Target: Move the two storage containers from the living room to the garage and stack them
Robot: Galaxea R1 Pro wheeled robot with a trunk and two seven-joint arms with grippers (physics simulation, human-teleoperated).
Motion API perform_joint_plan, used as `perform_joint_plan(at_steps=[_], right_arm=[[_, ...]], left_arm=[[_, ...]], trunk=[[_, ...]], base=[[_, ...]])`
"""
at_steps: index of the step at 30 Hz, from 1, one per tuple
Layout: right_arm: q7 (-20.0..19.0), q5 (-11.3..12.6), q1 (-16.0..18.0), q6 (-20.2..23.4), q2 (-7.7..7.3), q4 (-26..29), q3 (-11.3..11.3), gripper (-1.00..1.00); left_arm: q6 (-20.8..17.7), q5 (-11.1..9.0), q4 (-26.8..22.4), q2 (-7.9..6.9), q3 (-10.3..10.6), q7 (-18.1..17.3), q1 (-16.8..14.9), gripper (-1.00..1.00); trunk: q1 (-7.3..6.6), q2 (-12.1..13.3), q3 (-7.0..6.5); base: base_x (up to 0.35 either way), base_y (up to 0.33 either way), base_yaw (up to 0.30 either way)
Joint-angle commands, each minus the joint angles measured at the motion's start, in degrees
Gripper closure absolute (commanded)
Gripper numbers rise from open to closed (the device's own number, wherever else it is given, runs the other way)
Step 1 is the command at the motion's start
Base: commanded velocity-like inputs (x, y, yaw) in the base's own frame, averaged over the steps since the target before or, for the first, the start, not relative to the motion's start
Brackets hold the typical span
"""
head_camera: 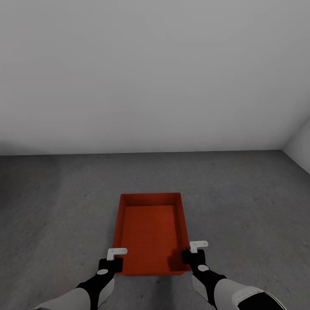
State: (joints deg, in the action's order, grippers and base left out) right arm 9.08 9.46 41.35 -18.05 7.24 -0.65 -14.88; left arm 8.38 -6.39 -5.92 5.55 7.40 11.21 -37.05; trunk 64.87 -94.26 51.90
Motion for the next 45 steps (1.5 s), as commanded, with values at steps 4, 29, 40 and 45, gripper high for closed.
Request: perform_joint_plan(at_steps=[4,29,40,45], right_arm=[[0.33,1.35,0.05,-0.32,0.93,-0.14,1.96,1.00],[0.33,1.35,0.04,-0.32,0.93,-0.14,1.96,1.00],[0.27,1.35,0.02,-0.32,0.93,-0.14,1.96,1.00],[0.19,1.30,0.04,-0.32,0.91,-0.14,1.95,1.00]], left_arm=[[0.23,-0.11,-0.08,0.07,-0.37,0.57,-0.04,1.00],[0.23,-0.11,-0.06,0.07,-0.37,0.57,-0.04,1.00],[0.23,-0.17,-0.10,0.06,-0.37,0.62,-0.04,1.00],[0.23,-0.19,-0.11,0.03,-0.37,0.61,-0.04,1.00]], trunk=[[0.88,-1.64,0.76],[3.95,-7.25,3.27],[3.95,-7.25,3.27],[3.95,-7.25,3.27]], base=[[0.000,0.000,0.000],[0.000,0.000,0.000],[0.000,0.000,0.000],[0.000,0.000,0.000]])
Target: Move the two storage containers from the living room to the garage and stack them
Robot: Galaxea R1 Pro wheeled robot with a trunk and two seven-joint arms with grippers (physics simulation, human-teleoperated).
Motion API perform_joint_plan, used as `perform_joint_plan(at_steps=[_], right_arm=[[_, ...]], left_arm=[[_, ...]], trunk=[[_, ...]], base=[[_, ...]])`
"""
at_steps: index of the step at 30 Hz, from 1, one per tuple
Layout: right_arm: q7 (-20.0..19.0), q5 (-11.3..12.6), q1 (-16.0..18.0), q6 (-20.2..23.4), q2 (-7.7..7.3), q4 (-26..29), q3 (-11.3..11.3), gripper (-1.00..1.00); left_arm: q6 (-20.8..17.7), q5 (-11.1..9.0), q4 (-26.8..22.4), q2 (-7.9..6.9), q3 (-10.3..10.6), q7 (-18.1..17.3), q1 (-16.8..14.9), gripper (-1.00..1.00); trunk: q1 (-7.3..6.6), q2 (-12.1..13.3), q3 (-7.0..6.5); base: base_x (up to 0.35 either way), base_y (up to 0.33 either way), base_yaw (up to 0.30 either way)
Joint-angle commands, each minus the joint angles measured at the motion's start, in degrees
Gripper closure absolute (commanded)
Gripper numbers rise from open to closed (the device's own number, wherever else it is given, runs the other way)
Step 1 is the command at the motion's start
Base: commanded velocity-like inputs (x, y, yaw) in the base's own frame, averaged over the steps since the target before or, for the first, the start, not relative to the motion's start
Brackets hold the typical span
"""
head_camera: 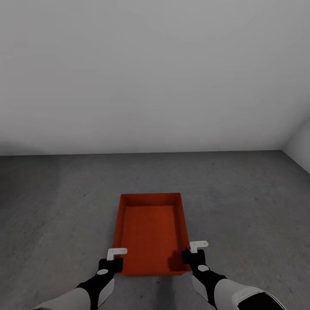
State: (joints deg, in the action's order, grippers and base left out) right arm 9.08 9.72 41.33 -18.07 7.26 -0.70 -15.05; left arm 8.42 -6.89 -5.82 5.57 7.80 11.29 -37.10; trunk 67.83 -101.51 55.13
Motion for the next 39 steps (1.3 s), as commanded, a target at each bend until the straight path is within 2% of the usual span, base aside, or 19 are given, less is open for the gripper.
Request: perform_joint_plan(at_steps=[1,7,8,32,39], right_arm=[[0.18,1.03,0.06,-0.30,0.90,-0.09,2.09,1.00],[0.08,0.95,0.05,-0.22,0.91,-0.09,2.05,1.00],[0.07,0.88,0.02,-0.22,0.91,-0.09,2.05,-1.00],[0.22,1.08,0.04,-0.30,0.92,-0.09,2.07,-1.00],[0.24,1.09,0.03,-0.30,0.92,-0.09,2.10,-1.00]], left_arm=[[0.20,0.30,-0.19,0.03,-0.77,0.54,0.01,1.00],[0.20,0.30,-0.18,0.06,-0.77,0.50,0.01,1.00],[0.20,0.30,-0.21,0.06,-0.77,0.50,0.01,-1.00],[0.20,0.21,-0.24,0.06,-0.78,0.58,0.01,-1.00],[0.20,0.22,-0.18,0.06,-0.77,0.58,0.01,-1.00]], trunk=[[0.99,0.00,0.04],[0.99,0.00,0.04],[0.99,0.00,0.04],[0.99,0.00,0.04],[-0.54,2.80,-1.22]], base=[[0.000,0.000,0.000],[0.000,0.000,0.000],[0.000,0.000,0.000],[0.000,0.000,0.000],[0.000,0.000,0.000]])
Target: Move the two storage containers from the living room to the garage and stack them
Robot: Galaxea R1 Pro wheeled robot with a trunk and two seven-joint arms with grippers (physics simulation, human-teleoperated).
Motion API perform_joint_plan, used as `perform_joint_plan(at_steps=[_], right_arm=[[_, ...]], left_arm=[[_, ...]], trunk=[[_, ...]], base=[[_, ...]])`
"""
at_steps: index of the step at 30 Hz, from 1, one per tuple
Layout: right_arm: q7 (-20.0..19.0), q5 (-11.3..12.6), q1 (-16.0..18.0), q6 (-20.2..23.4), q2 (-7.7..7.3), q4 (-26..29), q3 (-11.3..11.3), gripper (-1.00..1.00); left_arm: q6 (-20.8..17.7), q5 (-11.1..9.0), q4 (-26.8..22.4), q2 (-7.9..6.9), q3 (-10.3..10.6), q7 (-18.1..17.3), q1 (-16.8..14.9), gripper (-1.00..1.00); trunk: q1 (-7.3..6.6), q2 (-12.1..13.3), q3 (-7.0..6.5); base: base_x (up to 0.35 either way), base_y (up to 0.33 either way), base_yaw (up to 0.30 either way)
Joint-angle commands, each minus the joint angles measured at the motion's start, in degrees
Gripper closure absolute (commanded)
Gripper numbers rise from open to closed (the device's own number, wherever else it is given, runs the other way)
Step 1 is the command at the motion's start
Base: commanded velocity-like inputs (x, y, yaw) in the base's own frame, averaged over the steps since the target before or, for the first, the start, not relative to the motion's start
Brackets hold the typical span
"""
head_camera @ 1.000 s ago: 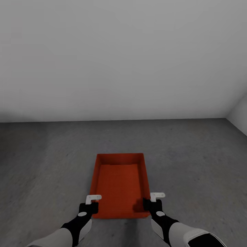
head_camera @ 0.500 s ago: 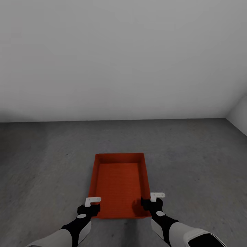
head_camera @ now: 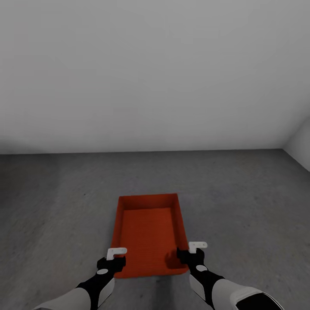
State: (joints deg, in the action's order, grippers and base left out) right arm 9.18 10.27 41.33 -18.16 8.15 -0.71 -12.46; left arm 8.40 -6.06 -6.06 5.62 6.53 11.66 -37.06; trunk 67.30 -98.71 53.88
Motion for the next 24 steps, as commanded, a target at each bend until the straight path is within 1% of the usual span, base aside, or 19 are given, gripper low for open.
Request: perform_joint_plan(at_steps=[1,6,23,24], right_arm=[[0.13,0.54,0.03,-0.20,0.02,-0.08,-0.49,-1.00],[0.13,0.54,0.03,-0.20,0.02,-0.08,-0.51,-1.00],[0.13,0.54,0.04,-0.28,0.02,-0.08,-0.46,-1.00],[0.13,0.54,0.05,-0.29,0.02,-0.08,-0.46,-1.00]], left_arm=[[0.22,-0.58,0.07,0.00,0.50,0.21,-0.03,-1.00],[0.22,-0.61,0.08,0.00,0.50,0.21,-0.03,-1.00],[0.41,-0.52,0.09,0.00,0.50,0.21,-0.03,-1.00],[0.76,-0.56,0.09,0.00,0.50,0.21,-0.03,-1.00]], trunk=[[-0.23,0.40,-0.15],[-1.33,2.40,-1.05],[-1.33,2.40,-1.05],[-1.55,2.80,-1.22]], base=[[0.000,0.000,0.000],[0.000,0.000,0.000],[0.000,0.000,0.000],[0.000,0.000,0.000]])
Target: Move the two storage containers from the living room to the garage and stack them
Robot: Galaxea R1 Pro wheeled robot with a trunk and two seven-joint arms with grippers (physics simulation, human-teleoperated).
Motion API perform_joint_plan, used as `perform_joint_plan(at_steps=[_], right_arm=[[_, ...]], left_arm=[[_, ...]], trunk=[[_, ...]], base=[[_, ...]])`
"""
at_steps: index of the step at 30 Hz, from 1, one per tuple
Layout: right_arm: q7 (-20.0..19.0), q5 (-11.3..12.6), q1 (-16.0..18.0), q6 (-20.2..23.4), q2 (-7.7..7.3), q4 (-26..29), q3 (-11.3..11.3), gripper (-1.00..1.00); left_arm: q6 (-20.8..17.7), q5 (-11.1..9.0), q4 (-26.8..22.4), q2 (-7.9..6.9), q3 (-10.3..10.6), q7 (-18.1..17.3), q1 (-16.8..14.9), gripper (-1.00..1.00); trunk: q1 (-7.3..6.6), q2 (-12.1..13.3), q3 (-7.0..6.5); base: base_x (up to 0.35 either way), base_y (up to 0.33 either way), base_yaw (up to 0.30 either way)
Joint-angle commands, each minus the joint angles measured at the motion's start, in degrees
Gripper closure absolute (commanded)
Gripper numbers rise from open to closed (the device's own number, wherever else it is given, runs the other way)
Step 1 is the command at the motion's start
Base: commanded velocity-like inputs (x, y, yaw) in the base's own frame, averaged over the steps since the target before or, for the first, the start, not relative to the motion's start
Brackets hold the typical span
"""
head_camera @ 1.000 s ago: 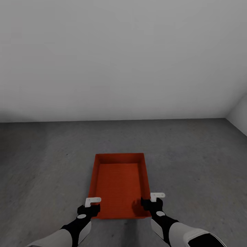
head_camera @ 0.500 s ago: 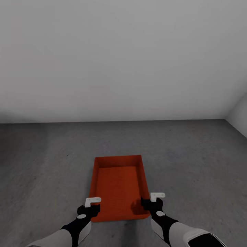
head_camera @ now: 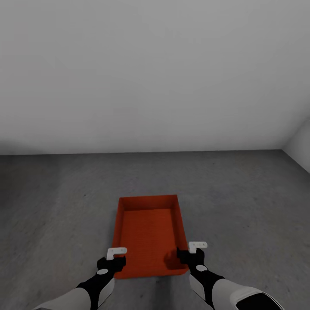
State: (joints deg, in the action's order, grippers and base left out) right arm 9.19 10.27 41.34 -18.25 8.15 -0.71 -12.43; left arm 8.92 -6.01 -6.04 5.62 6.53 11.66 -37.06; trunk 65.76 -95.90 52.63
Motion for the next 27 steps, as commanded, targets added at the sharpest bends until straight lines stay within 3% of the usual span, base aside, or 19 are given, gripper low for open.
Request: perform_joint_plan(at_steps=[1,27], right_arm=[[0.13,0.54,0.04,-0.21,0.02,-0.08,-0.49,-1.00],[0.22,0.54,0.04,-0.18,0.02,-0.08,-0.50,-1.00]], left_arm=[[0.45,-0.62,0.06,0.00,0.50,0.21,-0.03,-1.00],[1.80,-0.50,0.09,0.00,0.50,0.21,-0.03,-1.00]], trunk=[[-0.23,0.40,-0.15],[-5.94,10.83,-4.81]], base=[[0.000,0.000,0.000],[0.000,0.000,0.000]])
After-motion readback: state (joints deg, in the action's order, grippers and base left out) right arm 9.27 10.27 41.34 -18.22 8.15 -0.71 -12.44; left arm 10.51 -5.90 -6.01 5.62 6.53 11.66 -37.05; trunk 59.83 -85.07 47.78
